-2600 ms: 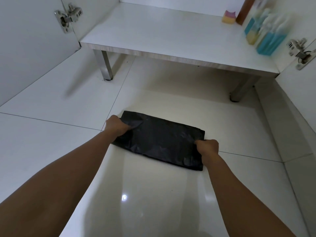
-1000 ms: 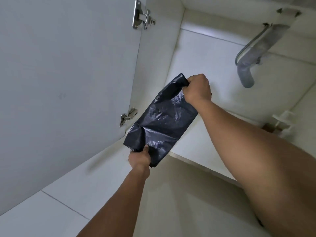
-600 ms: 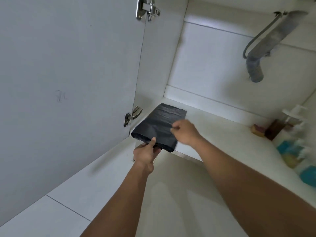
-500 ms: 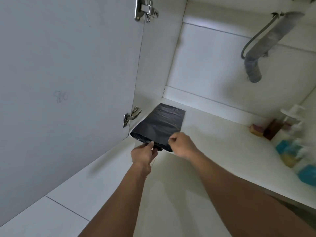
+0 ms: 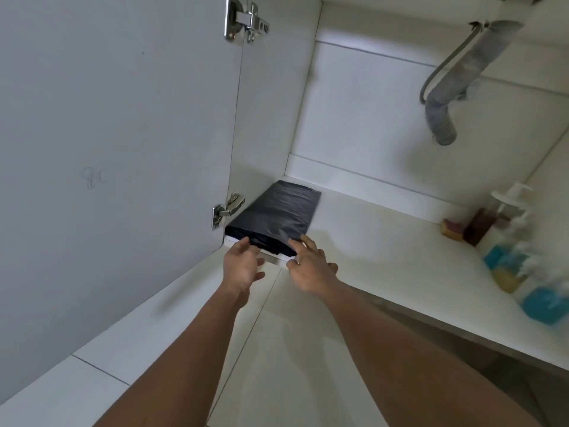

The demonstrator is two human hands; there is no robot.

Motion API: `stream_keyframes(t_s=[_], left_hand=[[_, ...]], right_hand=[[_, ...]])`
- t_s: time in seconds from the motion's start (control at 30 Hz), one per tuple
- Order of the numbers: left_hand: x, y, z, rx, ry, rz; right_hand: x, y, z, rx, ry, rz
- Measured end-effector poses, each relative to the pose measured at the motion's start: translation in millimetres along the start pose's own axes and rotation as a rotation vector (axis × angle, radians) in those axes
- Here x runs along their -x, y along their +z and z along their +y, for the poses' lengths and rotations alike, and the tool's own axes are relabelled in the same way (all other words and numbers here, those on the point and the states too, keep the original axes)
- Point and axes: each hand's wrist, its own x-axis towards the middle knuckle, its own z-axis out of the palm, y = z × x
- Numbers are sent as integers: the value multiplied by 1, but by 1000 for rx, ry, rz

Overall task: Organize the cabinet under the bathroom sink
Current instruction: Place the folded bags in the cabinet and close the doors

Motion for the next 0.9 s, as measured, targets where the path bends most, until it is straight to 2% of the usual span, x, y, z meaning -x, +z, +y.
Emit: stream_keyframes(t_s=[0.1,0.17,0.23,0.43,0.53,0.63,0.73,0.8,0.9], left_hand=[[17,-7,-5,-123,-8,104],[36,-17,1,-174,-21,164],[54,-34,15,-219,39,245],[134,-84,58,-568,443,509],[170,-105,78,-745,713,773],[208,-123,99,-731,909,1049],[232,-148,119,-548,902,1252],[238,-165,132,-447,825,1247],[241,-172,138,-335,787,972]], right_hand=[[19,0,7,-65,-55,-4],[32,-10,7,-192,-99,-9],[39,-26,-4,-324,-164,27],[69,-56,-74,-525,-353,57],[91,-60,-124,-637,-474,51],[120,-69,-175,-658,-594,25],[150,-77,-219,-671,-746,-45],[164,-82,-237,-674,-800,-86],[174,-87,-250,-673,-828,-133]])
